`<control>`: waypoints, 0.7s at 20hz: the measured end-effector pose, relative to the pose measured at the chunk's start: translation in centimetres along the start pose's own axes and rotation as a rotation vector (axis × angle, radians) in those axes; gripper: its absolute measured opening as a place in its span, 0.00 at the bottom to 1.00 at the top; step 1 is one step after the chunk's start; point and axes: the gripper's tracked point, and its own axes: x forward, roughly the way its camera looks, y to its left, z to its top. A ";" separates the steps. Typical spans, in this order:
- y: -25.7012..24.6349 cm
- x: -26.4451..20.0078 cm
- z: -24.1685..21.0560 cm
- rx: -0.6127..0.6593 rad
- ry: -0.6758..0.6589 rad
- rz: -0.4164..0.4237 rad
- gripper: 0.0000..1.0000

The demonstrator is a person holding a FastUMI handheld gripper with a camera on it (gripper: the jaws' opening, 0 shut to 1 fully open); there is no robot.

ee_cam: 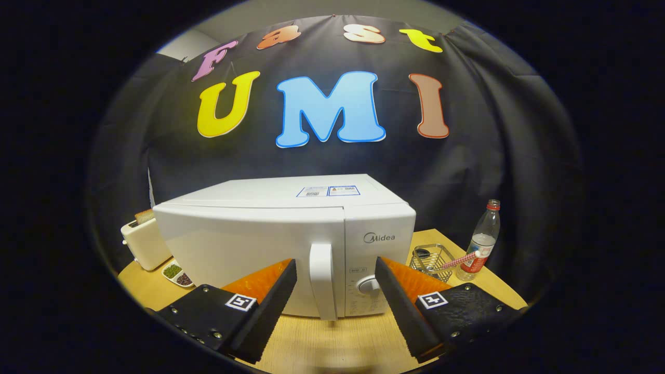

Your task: Open the microwave, put the food inside, and close the microwave door.

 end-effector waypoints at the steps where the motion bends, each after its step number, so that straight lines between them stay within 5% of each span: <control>1: -0.1 0.6 -0.5 -0.002 0.014 0.001 0.98; 5: -0.2 2.3 -2.7 -0.002 0.075 0.009 0.95; 12: 0.6 2.7 -3.2 -0.018 0.083 0.058 0.56; 14: 0.7 2.7 -3.3 -0.003 0.089 0.066 0.56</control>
